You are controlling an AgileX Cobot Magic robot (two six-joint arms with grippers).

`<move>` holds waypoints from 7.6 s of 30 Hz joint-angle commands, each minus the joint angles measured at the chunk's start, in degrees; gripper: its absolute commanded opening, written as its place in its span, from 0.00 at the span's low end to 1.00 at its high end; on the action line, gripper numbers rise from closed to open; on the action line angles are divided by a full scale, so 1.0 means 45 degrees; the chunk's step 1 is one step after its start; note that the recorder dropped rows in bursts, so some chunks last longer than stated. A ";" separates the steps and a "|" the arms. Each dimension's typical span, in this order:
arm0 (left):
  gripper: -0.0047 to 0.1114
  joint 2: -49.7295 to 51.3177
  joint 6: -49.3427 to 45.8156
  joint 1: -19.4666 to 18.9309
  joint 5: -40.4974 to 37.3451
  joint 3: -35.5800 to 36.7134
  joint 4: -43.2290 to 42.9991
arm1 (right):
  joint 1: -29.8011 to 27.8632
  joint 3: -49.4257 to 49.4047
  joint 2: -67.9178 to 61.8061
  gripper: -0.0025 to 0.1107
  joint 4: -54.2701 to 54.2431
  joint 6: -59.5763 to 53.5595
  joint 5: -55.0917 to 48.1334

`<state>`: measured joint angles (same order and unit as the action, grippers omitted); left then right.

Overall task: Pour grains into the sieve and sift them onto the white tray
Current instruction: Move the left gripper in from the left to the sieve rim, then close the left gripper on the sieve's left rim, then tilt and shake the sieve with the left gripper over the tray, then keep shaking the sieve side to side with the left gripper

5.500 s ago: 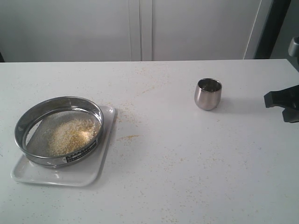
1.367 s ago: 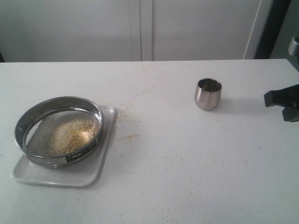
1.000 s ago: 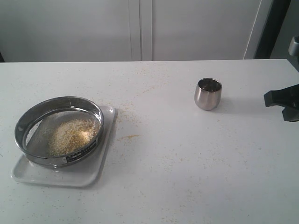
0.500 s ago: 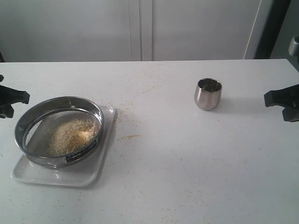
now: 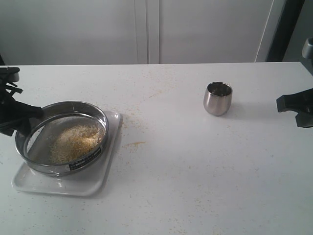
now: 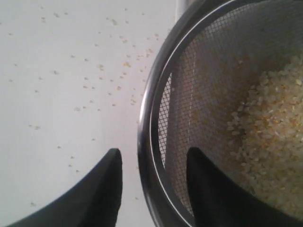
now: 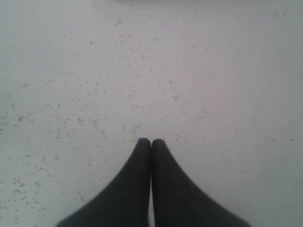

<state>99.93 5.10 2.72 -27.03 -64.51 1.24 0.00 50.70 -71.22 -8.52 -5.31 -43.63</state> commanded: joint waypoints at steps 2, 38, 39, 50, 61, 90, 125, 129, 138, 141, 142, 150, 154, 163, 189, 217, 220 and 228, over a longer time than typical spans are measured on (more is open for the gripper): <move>0.46 0.0484 -0.0014 0.0052 -0.0242 -0.0039 0.0102 | -0.0079 -0.0050 0.0106 0.02 0.0098 -0.0012 0.0092; 0.04 0.1026 0.0145 0.0052 0.0035 -0.0039 0.0456 | -0.0079 -0.0050 0.0106 0.02 0.0098 -0.0012 0.0092; 0.04 0.0917 0.0145 0.0052 0.0064 -0.0039 0.0484 | -0.0079 -0.0050 0.0106 0.02 0.0098 -0.0012 0.0092; 0.04 -0.0324 -0.0096 0.0052 -0.0023 -0.0039 0.0484 | -0.0079 -0.0050 0.0106 0.02 0.0098 -0.0012 0.0092; 0.04 -0.0285 -0.1132 -0.0059 -0.0343 -0.0039 0.0431 | -0.0079 -0.0050 0.0106 0.02 0.0098 -0.0012 0.0092; 0.04 -0.0319 -0.2743 -0.0412 -0.0016 0.0661 0.4822 | -0.0079 -0.0050 0.0106 0.02 0.0098 -0.0012 0.0092; 0.04 -0.0489 0.0092 -0.0101 0.0067 0.0747 0.1154 | -0.0079 -0.0050 0.0106 0.02 0.0098 0.0436 0.0092; 0.04 -0.0587 -0.2094 0.0798 0.0074 0.0547 0.2557 | -0.0079 -0.0050 0.0106 0.02 0.0098 0.0436 0.0092; 0.04 -0.0391 0.0087 -0.0090 0.0169 0.0402 0.0806 | -0.0079 -0.0050 0.0106 0.02 0.0098 0.0436 0.0092; 0.04 -0.0299 0.0291 -0.0259 -0.0192 0.0402 0.1863 | -0.0079 -0.0050 0.0106 0.02 0.0098 0.0436 0.0092; 0.04 -0.0372 -0.0368 -0.0066 -0.0217 0.0402 0.2572 | -0.0079 -0.0050 0.0106 0.02 0.0098 0.0436 0.0092; 0.04 -0.0551 0.0280 -0.0183 -0.0018 0.0402 0.1238 | -0.0079 -0.0050 0.0106 0.02 0.0098 0.0436 0.0092; 0.04 -0.0798 -0.0977 0.0135 -0.0126 0.0402 0.2620 | -0.0079 -0.0050 0.0106 0.02 0.0098 0.0436 0.0092; 0.04 -0.0587 0.0602 -0.0408 -0.0108 0.0679 0.2329 | -0.0079 -0.0050 0.0106 0.02 0.0098 0.0436 0.0092; 0.04 -0.0437 -0.2577 0.0260 -0.0967 0.0085 0.3156 | -0.0079 -0.0050 0.0106 0.02 0.0098 0.0436 0.0089; 0.04 -0.0368 0.0193 -0.1108 -0.1361 0.0253 0.3200 | -0.0079 -0.0050 0.0106 0.02 0.0098 0.0436 0.0118; 0.04 -0.0428 -0.2358 -0.0491 -0.0945 0.0253 0.3984 | -0.0079 -0.0050 0.0106 0.02 0.0098 0.0436 0.0118; 0.04 -0.0167 -0.1230 -0.0712 -0.1511 0.0388 0.4322 | -0.0079 -0.0050 0.0106 0.02 0.0098 0.0436 0.0118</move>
<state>99.66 2.83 -1.95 -32.45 -62.91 14.30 0.00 50.70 -71.22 -8.52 -3.54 -43.52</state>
